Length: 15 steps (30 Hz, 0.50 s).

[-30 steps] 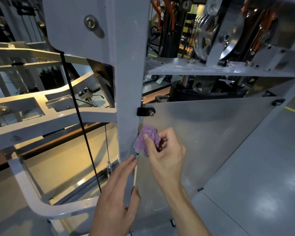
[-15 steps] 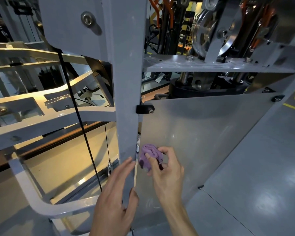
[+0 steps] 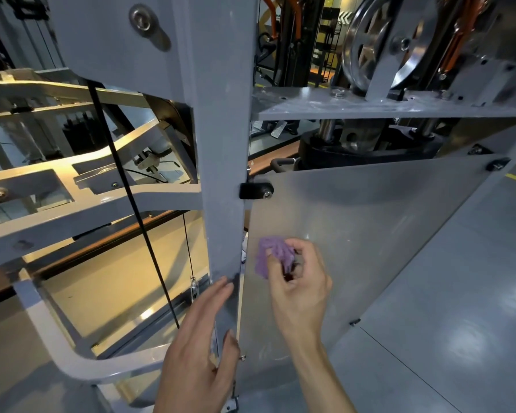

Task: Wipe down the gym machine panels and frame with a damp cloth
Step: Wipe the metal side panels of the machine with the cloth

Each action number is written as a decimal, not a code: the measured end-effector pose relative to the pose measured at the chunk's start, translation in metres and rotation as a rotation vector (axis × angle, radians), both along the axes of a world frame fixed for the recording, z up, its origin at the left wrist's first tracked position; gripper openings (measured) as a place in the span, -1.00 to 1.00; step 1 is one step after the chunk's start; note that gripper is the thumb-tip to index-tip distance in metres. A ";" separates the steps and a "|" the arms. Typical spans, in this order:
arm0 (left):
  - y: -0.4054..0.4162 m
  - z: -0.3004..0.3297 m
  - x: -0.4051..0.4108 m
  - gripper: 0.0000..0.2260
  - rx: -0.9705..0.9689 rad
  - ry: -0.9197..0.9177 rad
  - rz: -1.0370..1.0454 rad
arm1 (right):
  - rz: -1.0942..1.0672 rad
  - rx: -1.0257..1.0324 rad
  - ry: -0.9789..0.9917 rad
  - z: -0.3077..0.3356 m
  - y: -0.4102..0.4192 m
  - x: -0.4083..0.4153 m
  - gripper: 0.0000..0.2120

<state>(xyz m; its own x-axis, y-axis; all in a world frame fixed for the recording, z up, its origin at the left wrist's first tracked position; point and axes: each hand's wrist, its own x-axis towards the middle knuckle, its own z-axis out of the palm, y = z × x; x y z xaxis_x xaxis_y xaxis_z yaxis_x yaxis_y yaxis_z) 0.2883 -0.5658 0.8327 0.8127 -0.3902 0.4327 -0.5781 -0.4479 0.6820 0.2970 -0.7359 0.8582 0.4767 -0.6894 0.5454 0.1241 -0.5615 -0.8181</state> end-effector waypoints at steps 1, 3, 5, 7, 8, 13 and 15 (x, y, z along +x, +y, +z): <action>0.000 -0.001 0.002 -0.35 -0.001 0.000 0.002 | -0.028 0.013 0.000 -0.002 -0.007 -0.001 -0.81; 0.000 -0.001 0.004 -0.35 0.003 -0.003 -0.003 | -0.058 0.033 -0.006 -0.005 -0.014 -0.002 -0.83; -0.002 -0.001 0.005 -0.35 0.006 -0.004 -0.021 | -0.052 0.025 -0.028 -0.002 -0.003 0.000 -0.84; -0.006 -0.001 0.006 -0.37 0.004 0.012 -0.039 | 0.024 -0.002 -0.031 0.003 0.015 0.003 -0.84; -0.009 -0.001 0.006 -0.38 -0.001 0.016 -0.045 | 0.066 -0.022 -0.028 0.005 0.022 0.004 -0.84; -0.017 0.001 0.008 -0.38 -0.005 0.004 -0.078 | -0.032 -0.030 -0.033 0.008 -0.011 -0.002 -0.88; -0.017 0.001 0.009 -0.33 0.001 0.012 -0.076 | -0.114 0.042 -0.051 0.007 -0.031 -0.005 -0.85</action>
